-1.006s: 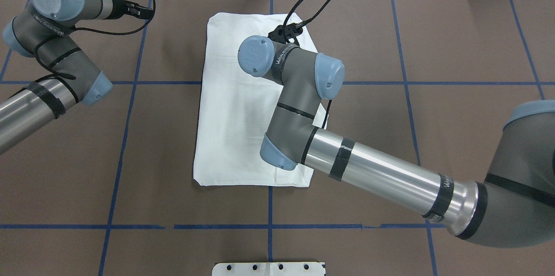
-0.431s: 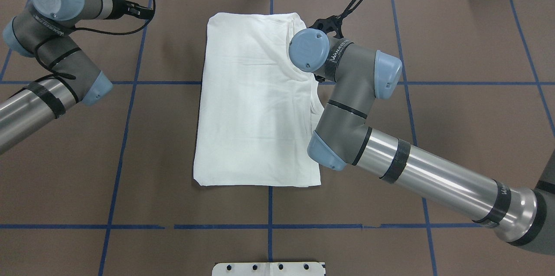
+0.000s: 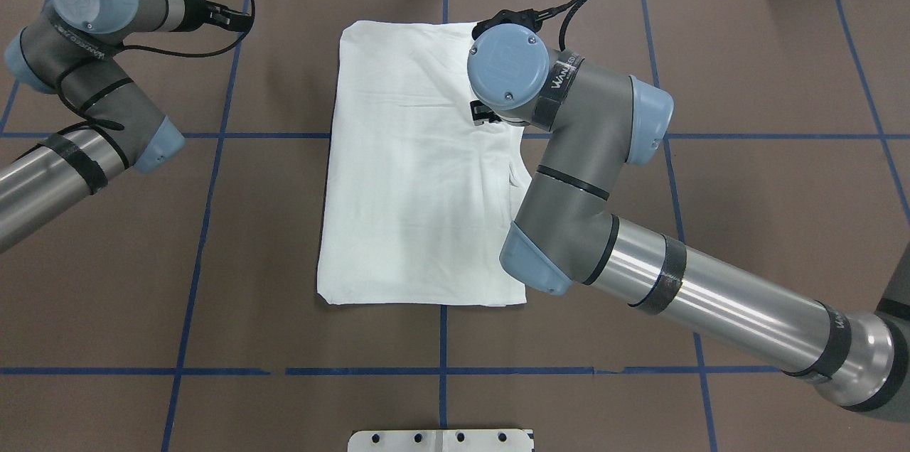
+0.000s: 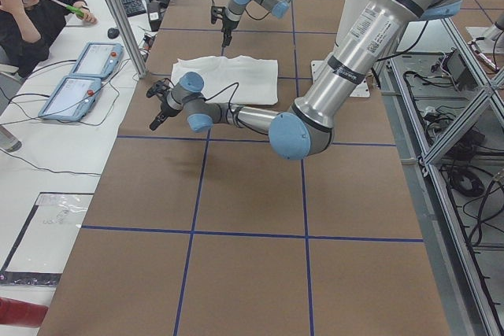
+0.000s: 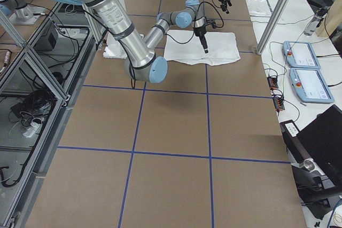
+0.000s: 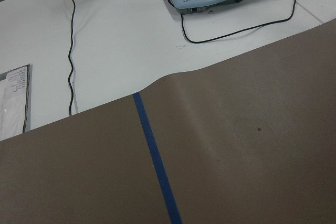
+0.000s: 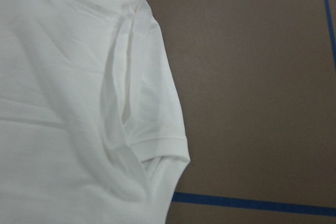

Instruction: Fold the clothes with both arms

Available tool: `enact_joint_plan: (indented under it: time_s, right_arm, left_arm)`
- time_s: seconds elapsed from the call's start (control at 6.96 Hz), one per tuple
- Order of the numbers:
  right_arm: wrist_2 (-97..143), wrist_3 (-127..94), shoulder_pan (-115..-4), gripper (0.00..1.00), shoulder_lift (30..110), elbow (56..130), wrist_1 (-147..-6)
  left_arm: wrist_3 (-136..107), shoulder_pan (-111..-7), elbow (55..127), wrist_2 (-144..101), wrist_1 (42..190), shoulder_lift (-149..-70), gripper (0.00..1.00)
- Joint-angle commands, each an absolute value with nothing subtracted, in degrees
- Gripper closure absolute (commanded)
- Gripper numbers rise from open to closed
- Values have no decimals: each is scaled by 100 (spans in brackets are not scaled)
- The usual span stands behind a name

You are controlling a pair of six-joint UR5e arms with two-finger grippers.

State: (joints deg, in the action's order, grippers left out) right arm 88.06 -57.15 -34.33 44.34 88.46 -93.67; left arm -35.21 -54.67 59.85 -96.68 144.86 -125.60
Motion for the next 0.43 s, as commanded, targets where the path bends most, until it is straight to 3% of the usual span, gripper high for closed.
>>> enact_joint_plan:
  time_s: [0.0,0.29]
  right_arm:
    - [8833,-5933,-3515,0,4099,7995,-8169]
    - [8781,-5889,-3699,0,3439,6353,-7379]
  left_arm:
    - [-3524,-5467,5985,-9668,14493,-12560,0]
    - [-3516,-5467,5968,-9668,14484,-12560,0]
